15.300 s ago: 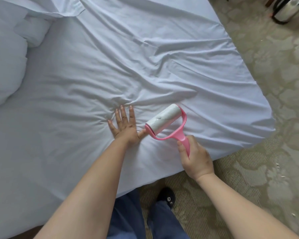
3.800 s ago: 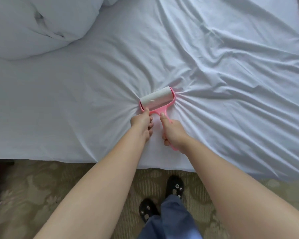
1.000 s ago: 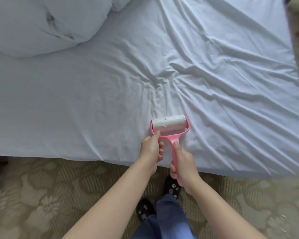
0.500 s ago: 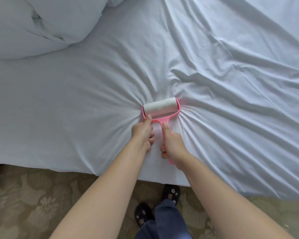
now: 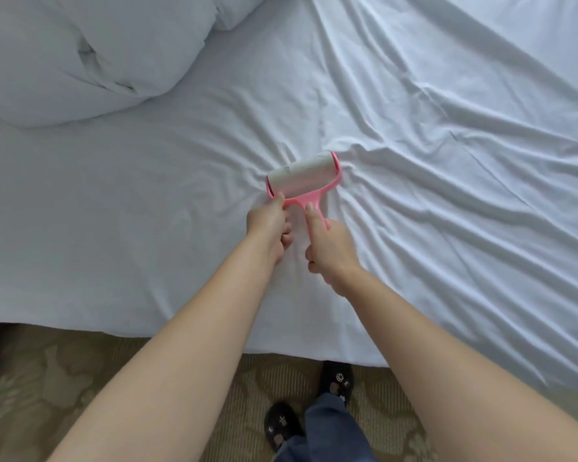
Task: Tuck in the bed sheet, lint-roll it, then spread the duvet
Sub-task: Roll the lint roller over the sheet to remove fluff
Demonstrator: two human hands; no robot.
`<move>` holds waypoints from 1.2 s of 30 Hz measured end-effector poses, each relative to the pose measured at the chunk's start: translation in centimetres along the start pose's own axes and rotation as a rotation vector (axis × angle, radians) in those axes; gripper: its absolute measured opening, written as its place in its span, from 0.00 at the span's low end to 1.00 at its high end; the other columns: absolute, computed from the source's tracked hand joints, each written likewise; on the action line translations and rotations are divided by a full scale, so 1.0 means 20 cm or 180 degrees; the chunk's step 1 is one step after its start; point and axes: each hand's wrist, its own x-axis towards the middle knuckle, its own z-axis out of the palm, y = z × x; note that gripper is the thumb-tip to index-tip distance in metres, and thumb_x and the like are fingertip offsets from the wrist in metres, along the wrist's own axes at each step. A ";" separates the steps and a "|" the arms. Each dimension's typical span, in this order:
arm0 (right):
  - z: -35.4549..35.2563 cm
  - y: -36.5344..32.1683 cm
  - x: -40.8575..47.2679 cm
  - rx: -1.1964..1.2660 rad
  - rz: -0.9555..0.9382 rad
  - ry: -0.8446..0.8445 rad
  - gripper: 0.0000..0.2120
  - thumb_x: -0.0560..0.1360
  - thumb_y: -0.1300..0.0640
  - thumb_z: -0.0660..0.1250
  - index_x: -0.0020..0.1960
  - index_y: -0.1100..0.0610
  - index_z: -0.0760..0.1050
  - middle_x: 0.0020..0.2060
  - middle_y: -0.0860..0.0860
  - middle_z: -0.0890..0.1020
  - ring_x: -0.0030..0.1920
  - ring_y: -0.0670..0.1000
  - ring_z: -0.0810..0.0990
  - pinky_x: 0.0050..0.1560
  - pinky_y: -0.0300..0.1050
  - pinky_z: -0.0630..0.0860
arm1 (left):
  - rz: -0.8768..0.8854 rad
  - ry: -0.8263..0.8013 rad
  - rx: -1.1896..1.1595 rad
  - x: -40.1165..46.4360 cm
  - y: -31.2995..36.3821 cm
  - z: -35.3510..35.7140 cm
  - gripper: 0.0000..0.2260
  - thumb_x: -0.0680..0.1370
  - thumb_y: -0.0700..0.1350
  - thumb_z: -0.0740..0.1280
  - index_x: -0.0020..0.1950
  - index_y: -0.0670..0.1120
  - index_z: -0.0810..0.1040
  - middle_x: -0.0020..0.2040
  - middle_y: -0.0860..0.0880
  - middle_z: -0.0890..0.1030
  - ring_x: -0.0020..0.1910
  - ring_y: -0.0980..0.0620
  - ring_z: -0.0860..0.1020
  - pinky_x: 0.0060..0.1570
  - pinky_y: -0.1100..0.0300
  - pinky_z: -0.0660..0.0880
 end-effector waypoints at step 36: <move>-0.20 0.26 -0.06 0.0614 0.0548 0.0281 0.25 0.79 0.36 0.49 0.42 0.56 0.70 0.26 0.50 0.67 0.27 0.50 0.66 0.27 0.40 0.65 | -0.0406 -0.0094 0.0171 -0.04 -0.29 0.21 0.14 0.79 0.51 0.66 0.35 0.48 0.70 0.20 0.55 0.67 0.17 0.59 0.62 0.20 0.69 0.56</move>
